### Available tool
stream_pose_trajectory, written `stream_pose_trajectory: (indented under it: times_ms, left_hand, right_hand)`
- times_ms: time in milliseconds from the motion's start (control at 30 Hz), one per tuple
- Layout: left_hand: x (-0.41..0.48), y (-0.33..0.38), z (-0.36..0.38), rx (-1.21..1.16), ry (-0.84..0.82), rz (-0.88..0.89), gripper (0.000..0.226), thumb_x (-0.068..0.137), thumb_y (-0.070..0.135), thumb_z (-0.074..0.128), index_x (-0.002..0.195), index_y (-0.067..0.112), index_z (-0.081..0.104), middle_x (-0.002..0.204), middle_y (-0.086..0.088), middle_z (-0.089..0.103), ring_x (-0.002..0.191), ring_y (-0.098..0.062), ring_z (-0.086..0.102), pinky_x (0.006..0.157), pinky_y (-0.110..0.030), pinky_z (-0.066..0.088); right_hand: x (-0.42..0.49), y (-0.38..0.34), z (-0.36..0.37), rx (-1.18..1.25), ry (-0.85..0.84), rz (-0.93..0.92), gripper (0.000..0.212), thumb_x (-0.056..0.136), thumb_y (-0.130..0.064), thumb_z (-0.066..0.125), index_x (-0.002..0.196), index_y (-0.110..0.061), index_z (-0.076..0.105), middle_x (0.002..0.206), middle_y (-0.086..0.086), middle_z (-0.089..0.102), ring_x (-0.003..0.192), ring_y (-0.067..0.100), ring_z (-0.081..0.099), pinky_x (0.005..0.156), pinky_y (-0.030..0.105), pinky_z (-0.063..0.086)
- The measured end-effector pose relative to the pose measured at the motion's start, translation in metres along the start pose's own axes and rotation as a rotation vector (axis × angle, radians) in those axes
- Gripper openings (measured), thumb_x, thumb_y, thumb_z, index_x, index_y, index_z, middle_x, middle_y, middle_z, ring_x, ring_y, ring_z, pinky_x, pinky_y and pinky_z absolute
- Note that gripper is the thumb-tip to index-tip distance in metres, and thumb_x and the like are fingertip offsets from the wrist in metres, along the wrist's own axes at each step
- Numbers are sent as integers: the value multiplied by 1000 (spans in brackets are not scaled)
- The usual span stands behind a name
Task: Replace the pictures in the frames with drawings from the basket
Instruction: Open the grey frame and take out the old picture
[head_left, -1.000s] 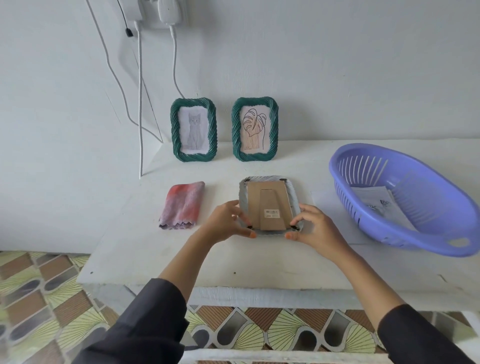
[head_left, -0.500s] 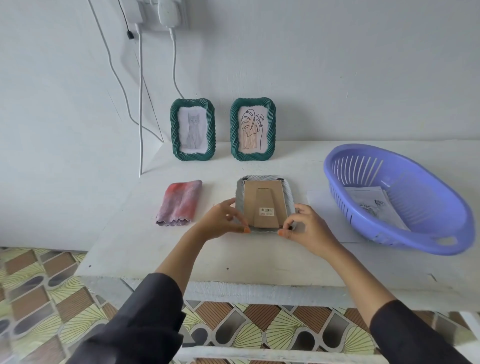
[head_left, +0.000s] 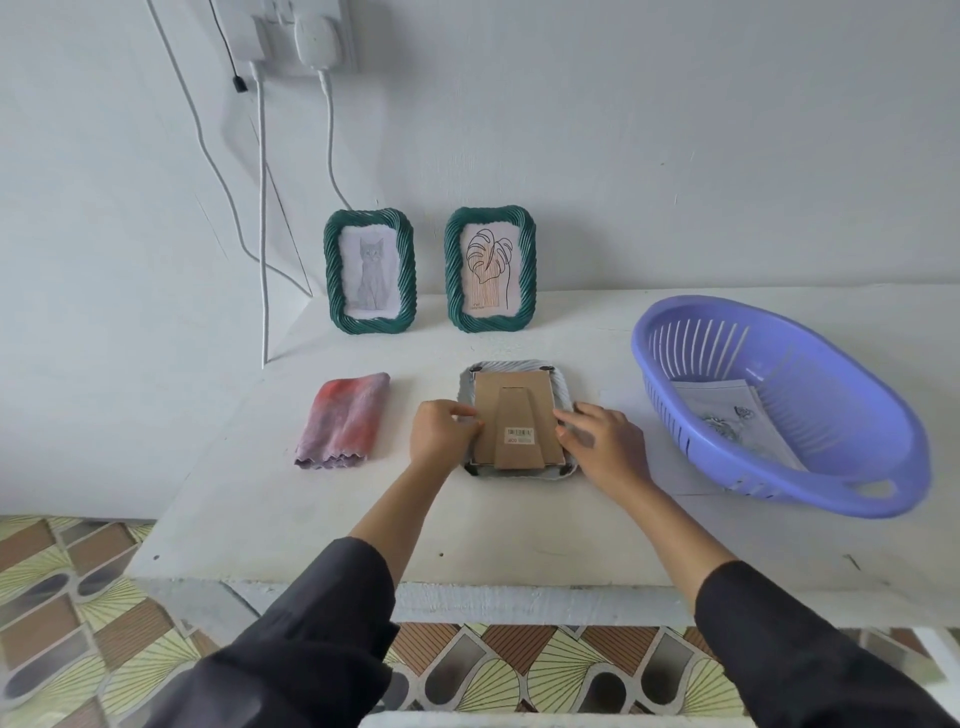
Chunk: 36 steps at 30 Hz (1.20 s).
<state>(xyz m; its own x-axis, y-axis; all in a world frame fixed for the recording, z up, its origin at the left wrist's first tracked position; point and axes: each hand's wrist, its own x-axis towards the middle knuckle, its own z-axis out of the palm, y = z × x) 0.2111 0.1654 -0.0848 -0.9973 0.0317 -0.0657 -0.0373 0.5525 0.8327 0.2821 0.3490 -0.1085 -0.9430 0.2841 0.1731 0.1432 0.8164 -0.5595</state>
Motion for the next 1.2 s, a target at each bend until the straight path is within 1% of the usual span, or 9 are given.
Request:
stream_pose_trajectory:
  times_ms: [200, 267, 333, 433, 600, 733, 867, 933, 1200]
  left_hand:
    - [4, -3, 3, -50, -7, -54, 24, 80, 11, 66, 103, 6, 70, 73, -6, 61, 39, 18, 48, 43, -2, 37]
    - [4, 0, 2, -64, 3, -75, 24, 79, 11, 67, 102, 6, 71, 73, -3, 61, 49, 8, 57, 55, -7, 44]
    - [2, 5, 0, -73, 7, -94, 23, 78, 12, 69, 101, 8, 72, 89, -9, 68, 79, -12, 63, 77, -23, 50]
    - [4, 11, -1, -118, 12, -90, 22, 75, 13, 71, 97, 10, 73, 100, -12, 70, 97, -26, 64, 85, -32, 51]
    - [3, 27, -6, -151, -30, -34, 27, 77, 8, 70, 103, 6, 70, 94, -9, 69, 89, -25, 64, 83, -33, 52]
    - [-1, 36, -6, -202, -101, -35, 34, 78, -1, 62, 111, 8, 63, 72, 1, 61, 60, -14, 55, 66, -28, 49]
    - [3, 38, -12, -253, -132, -43, 40, 83, -6, 51, 119, 7, 62, 98, -16, 66, 66, -15, 53, 65, -27, 46]
    - [11, 37, -27, -318, -68, -54, 39, 83, -8, 49, 119, 4, 62, 90, -14, 63, 68, -17, 51, 61, -25, 43]
    - [41, -9, -91, -223, 84, -187, 39, 83, -3, 51, 117, 10, 64, 93, -10, 63, 87, -28, 61, 91, -43, 53]
  right_hand:
    - [0, 3, 4, -3, 7, -7, 30, 90, -34, 54, 120, -32, 61, 136, 0, 53, 125, 21, 45, 106, 37, 30]
    - [0, 3, 4, -3, 6, -6, 31, 90, -34, 54, 120, -32, 61, 136, 0, 53, 126, 21, 44, 106, 37, 30]
    - [1, 4, 4, -9, 2, -2, 31, 91, -35, 53, 121, -32, 60, 136, -1, 52, 127, 20, 43, 106, 37, 29]
    - [2, 4, 4, -27, 5, 5, 32, 91, -36, 53, 121, -32, 60, 136, -1, 52, 127, 21, 43, 106, 38, 30]
    - [3, 4, 4, -54, 5, 6, 33, 91, -38, 51, 122, -32, 59, 136, -3, 53, 126, 21, 44, 104, 37, 32]
    - [3, 4, 4, -73, 4, 5, 34, 91, -38, 50, 124, -32, 57, 136, -4, 52, 126, 21, 44, 103, 37, 32]
    - [1, 3, 3, -65, 11, -9, 35, 92, -38, 50, 126, -33, 55, 136, -3, 53, 126, 22, 45, 104, 38, 34]
    - [0, 4, 3, -41, 5, -11, 33, 90, -39, 52, 122, -36, 58, 135, -2, 53, 125, 21, 45, 105, 40, 33]
    - [1, 2, 3, -9, -6, 15, 31, 88, -39, 56, 118, -37, 61, 136, -3, 52, 126, 19, 43, 107, 36, 30]
